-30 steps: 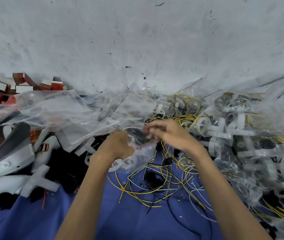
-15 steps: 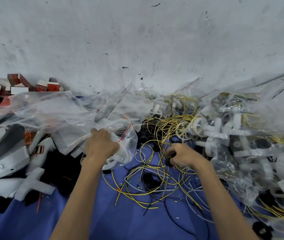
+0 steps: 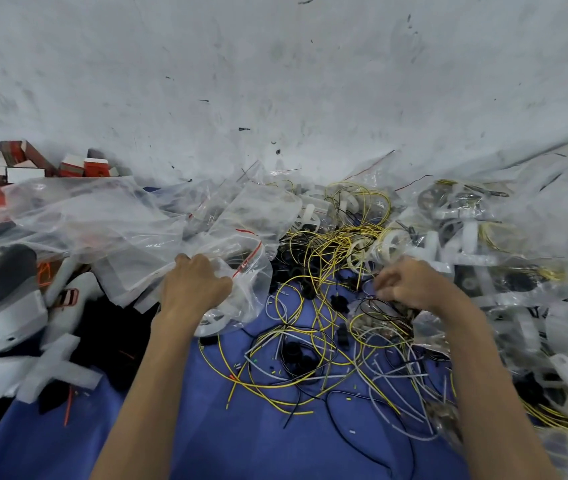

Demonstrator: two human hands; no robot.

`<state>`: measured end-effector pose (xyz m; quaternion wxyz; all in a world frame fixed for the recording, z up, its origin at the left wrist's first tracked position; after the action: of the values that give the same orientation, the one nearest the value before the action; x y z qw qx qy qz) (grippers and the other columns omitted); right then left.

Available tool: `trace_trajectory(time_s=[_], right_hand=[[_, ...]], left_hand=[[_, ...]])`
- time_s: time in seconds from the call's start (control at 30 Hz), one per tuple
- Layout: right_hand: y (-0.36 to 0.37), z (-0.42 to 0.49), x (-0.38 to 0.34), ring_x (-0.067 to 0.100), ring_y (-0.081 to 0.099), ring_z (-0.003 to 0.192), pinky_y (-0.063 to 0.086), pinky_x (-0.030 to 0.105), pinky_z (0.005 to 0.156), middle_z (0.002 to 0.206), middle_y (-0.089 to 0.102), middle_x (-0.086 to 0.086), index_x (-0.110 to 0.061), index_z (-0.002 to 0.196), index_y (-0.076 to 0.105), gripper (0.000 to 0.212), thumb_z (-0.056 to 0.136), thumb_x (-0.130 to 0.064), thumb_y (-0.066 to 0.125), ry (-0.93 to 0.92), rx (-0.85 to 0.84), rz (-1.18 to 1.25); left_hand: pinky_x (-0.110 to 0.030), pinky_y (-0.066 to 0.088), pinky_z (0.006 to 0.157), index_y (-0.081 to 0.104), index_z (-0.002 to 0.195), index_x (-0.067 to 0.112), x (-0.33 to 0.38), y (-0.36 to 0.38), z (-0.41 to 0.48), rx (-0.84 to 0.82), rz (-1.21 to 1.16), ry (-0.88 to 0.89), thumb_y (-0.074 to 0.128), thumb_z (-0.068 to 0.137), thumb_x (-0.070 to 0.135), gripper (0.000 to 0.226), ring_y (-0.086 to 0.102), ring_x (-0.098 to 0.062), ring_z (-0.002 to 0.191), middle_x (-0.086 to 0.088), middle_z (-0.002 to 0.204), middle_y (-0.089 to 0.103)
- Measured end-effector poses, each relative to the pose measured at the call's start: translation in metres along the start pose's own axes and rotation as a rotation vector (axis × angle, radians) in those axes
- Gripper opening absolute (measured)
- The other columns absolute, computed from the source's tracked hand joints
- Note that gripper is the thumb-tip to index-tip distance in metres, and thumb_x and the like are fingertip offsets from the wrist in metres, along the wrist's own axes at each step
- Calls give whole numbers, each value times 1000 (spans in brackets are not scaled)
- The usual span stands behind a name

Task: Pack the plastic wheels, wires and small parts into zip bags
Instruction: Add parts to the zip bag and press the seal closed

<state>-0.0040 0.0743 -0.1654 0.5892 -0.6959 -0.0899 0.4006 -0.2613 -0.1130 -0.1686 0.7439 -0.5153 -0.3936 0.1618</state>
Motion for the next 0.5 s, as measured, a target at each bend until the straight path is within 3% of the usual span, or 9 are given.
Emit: trace_trajectory(time_s=[0.1,0.17,0.23,0.3,0.37,0.43,0.5], right_hand=[[10,-1,4,21,53,114,42,29,95,126,58,2,-19,117,63,45,74,-23,77,188,-256,-165],[21,-3,2,22,52,116,43,30,95,130,55,4,-21,121,60,52,72,-21,79,242,-291,-186],[25,-2,4,21,56,106,46,29,89,116,61,3,-21,110,64,42,71,-16,79,204,-235,-147],[21,-5,4,14,58,86,48,24,75,90,63,-2,-23,88,66,23,71,-15,79,124,-182,-66],[11,-6,4,8,54,70,41,15,60,78,61,-2,-17,82,66,13,75,-16,77,72,-57,7],[-2,-9,1,12,55,68,44,18,61,76,61,2,-7,89,70,18,74,-14,77,20,115,61],[-13,-13,-1,19,61,69,52,31,69,75,65,6,-2,90,71,21,72,-12,78,-46,270,120]], left_hand=[[-37,40,87,53,114,5,0,0,1,-7,29,15,51,83,27,38,52,-38,106,-17,116,49],[-38,39,90,51,115,8,0,0,1,-28,26,34,50,84,28,37,51,-37,109,-18,118,49],[-39,38,95,48,124,13,2,0,1,-58,16,59,50,85,29,43,48,-36,115,-17,125,46],[-39,36,100,40,138,20,4,-2,0,-80,0,84,51,85,30,55,45,-35,121,-16,134,41],[-39,36,101,37,141,26,9,-7,-2,-75,-45,127,52,85,29,58,46,-34,121,-15,136,38],[-37,37,98,41,139,30,15,-12,-5,-75,-92,184,52,85,27,55,50,-31,117,-13,137,36],[-34,38,97,44,135,33,23,-16,-10,-71,-115,250,54,84,28,52,53,-27,113,-8,136,35]])
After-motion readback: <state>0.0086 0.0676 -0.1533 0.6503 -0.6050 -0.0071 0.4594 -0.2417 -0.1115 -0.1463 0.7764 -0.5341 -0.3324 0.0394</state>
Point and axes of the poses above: each hand's wrist, its own z-axis towards the middle knuckle, its own y-axis out of the palm, x = y × z, the point moved 1 cm from there along z, towards the middle knuckle
